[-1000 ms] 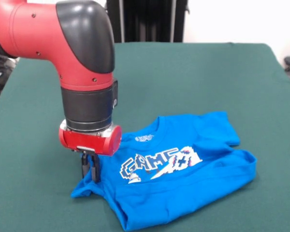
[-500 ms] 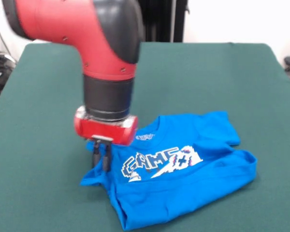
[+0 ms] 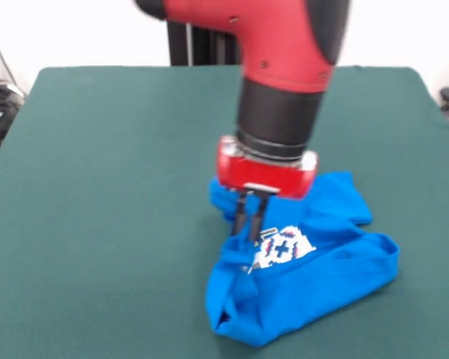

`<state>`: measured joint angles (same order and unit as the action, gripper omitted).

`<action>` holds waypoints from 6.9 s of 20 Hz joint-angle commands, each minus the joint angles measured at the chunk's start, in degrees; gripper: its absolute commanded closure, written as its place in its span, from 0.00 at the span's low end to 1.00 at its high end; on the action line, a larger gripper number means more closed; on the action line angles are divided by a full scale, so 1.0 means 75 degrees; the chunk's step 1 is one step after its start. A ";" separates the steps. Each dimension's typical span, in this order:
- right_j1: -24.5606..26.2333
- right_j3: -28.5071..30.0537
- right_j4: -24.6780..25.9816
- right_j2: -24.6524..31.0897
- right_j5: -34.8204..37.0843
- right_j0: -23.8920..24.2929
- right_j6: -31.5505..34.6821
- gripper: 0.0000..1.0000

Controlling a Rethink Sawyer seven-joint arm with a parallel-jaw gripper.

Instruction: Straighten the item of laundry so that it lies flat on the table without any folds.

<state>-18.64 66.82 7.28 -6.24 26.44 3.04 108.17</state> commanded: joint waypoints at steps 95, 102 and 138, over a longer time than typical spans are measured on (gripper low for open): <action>0.1304 -0.0433 0.0465 0.1938 -0.0264 0.1837 0.0429 0.00; 0.1520 -0.0647 0.0746 0.2178 -0.0315 0.1941 0.0233 0.00; 0.0125 -0.0824 0.0013 -0.0884 0.2612 -0.0978 0.3856 1.00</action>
<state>-19.54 60.93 10.42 -8.39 36.08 1.06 115.98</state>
